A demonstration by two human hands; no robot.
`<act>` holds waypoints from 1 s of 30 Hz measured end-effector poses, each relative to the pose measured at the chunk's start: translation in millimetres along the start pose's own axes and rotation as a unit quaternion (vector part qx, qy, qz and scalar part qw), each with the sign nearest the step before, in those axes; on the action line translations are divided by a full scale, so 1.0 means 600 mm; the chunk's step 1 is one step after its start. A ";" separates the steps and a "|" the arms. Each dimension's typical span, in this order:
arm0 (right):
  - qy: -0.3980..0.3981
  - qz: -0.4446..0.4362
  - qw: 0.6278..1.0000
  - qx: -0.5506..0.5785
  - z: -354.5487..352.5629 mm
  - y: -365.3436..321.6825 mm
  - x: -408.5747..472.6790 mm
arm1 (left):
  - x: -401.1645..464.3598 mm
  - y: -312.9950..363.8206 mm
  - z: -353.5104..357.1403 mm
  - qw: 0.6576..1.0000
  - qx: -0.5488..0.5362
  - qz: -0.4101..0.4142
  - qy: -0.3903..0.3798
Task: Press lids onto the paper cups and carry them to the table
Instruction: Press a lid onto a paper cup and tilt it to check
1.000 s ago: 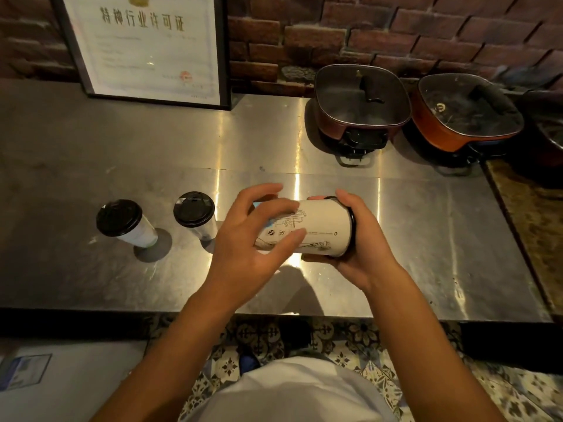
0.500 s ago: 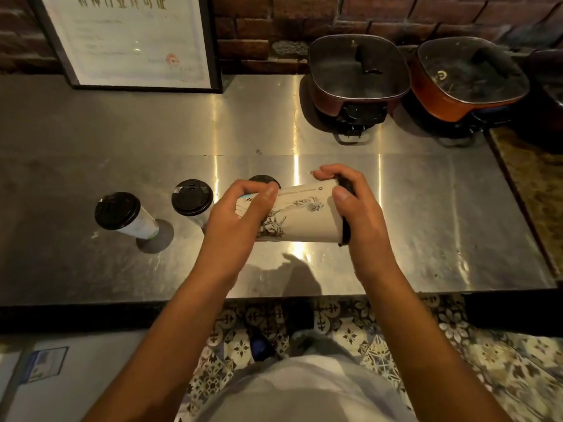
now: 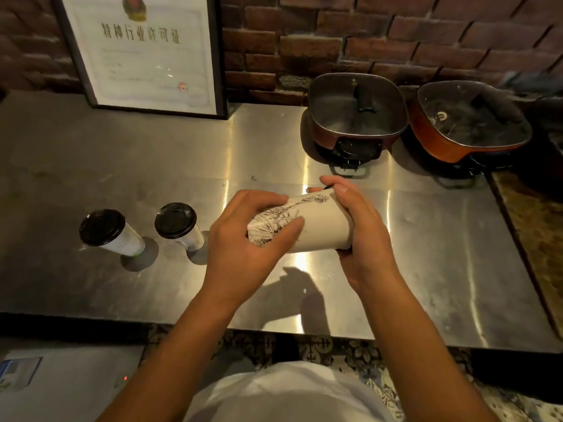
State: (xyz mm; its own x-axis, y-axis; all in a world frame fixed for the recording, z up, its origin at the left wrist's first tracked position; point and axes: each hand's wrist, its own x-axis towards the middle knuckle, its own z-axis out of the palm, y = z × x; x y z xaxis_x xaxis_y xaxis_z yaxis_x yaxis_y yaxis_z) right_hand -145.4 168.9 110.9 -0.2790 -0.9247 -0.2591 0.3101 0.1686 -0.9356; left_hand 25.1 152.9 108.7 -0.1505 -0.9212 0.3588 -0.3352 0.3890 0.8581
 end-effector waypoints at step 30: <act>-0.039 -0.181 0.978 -0.097 0.007 -0.030 0.018 | 0.054 0.034 -0.004 0.959 -0.182 -0.216 0.011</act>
State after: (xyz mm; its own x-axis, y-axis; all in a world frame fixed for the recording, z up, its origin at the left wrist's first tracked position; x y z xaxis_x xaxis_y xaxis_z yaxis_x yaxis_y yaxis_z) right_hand -150.2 154.4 125.7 -0.2660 -0.9577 0.1097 0.0226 -0.1200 -0.9925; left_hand 15.3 130.9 138.9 -0.0501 -0.9973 -0.0542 -0.0136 -0.0536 0.9985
